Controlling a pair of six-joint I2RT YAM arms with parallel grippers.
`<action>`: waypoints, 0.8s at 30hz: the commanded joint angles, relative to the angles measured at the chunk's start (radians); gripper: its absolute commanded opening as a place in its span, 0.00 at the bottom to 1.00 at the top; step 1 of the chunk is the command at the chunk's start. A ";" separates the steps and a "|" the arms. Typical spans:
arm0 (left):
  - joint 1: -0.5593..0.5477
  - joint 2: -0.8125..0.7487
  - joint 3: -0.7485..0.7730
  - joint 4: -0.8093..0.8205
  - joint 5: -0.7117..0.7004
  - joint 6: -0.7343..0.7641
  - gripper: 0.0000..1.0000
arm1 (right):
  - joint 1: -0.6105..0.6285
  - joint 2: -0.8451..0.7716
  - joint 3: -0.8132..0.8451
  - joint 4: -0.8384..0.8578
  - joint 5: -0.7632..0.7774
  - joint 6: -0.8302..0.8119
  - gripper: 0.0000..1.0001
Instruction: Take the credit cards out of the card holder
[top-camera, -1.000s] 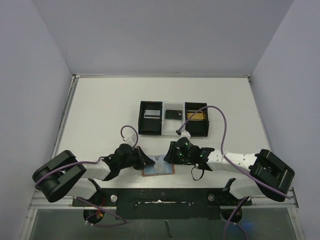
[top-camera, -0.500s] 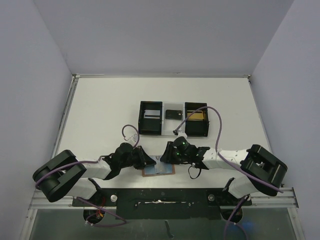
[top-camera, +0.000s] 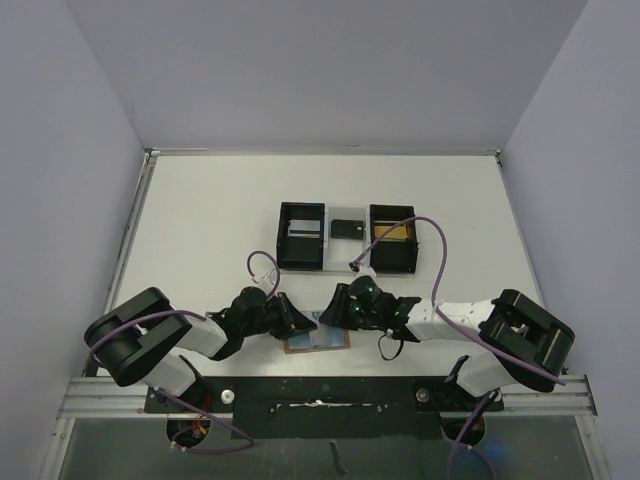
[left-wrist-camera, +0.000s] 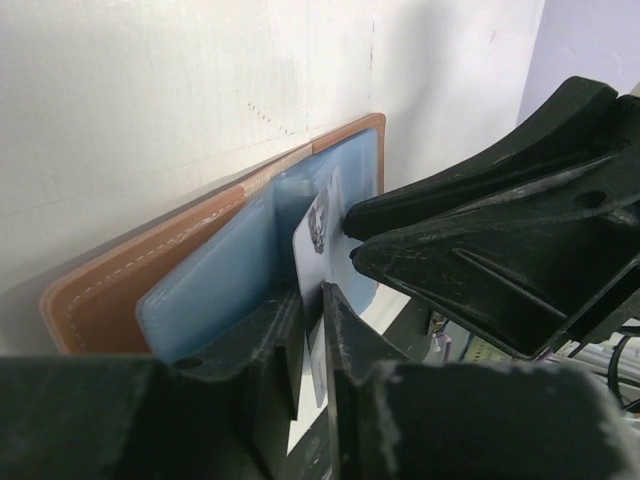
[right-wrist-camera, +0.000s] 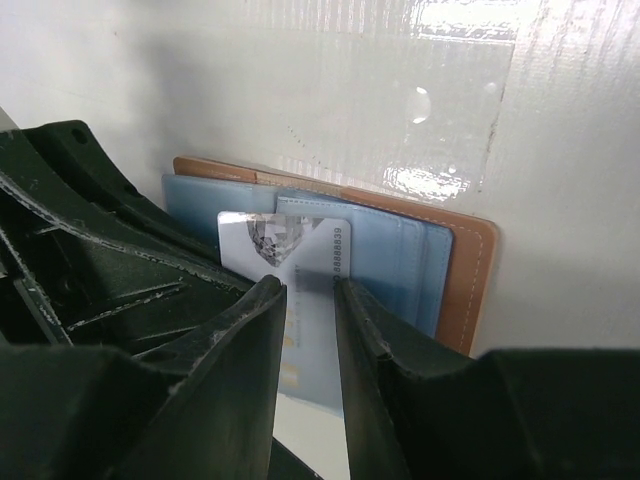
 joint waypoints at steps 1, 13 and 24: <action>-0.004 -0.009 -0.005 0.092 0.011 -0.013 0.01 | 0.011 0.006 -0.023 -0.067 0.019 -0.004 0.29; 0.015 -0.254 0.041 -0.350 -0.082 0.146 0.00 | -0.013 -0.067 0.043 -0.135 0.055 -0.088 0.31; 0.030 -0.465 0.067 -0.435 -0.084 0.218 0.00 | -0.058 -0.270 0.006 -0.095 0.093 -0.111 0.58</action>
